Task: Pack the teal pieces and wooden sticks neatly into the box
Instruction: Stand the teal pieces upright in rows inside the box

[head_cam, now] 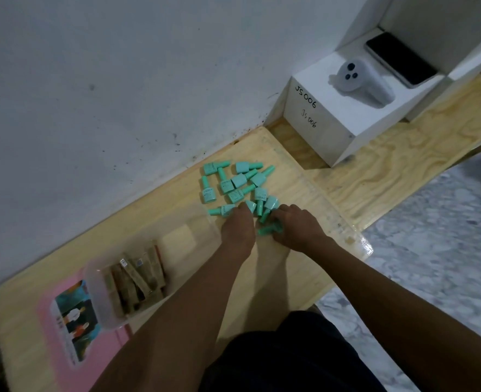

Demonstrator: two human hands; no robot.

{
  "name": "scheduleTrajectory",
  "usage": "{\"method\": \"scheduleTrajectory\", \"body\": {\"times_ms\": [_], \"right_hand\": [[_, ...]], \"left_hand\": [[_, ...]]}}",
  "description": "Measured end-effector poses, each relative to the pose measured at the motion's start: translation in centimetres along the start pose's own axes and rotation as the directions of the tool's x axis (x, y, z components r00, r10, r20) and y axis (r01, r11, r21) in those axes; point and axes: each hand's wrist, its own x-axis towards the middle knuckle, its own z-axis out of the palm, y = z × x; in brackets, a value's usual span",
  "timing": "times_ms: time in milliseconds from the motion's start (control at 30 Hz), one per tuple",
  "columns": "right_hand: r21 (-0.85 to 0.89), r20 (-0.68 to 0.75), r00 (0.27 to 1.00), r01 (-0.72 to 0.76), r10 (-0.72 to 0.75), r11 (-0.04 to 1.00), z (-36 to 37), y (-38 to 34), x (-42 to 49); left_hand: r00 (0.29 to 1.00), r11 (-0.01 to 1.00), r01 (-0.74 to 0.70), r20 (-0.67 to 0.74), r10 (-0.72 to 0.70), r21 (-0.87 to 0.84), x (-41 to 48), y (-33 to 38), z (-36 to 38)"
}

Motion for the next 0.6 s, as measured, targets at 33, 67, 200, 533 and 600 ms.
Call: {"method": "scheduleTrajectory", "body": {"times_ms": [33, 67, 200, 533, 600], "right_hand": [[0.004, 0.024, 1.000, -0.009, 0.009, 1.000, 0.1, 0.0, 0.0], [0.013, 0.044, 0.999, -0.020, 0.020, 1.000, 0.2, 0.0, -0.1], [0.107, 0.063, 0.993, -0.103, 0.096, 0.989, 0.5, 0.6, -0.8], [0.648, -0.126, 0.962, -0.104, 0.241, 0.755, 0.4, -1.3, -3.4], [0.710, -0.188, 0.954, -0.031, 0.232, 0.704, -0.3, -2.8, -3.5]], "left_hand": [[0.999, 0.998, -0.032, -0.004, 0.032, 0.053, 0.0, 0.0, 0.0], [0.998, 0.993, -0.058, 0.001, 0.059, 0.106, -0.1, -0.1, -0.1], [0.995, 0.978, -0.100, 0.045, 0.094, 0.182, -0.1, -0.4, -0.6], [0.992, 0.956, -0.121, -0.061, 0.108, -0.266, -1.3, -3.1, -4.6], [0.988, 0.891, -0.140, -0.122, 0.095, -0.433, -2.2, -4.3, -6.0]]}}
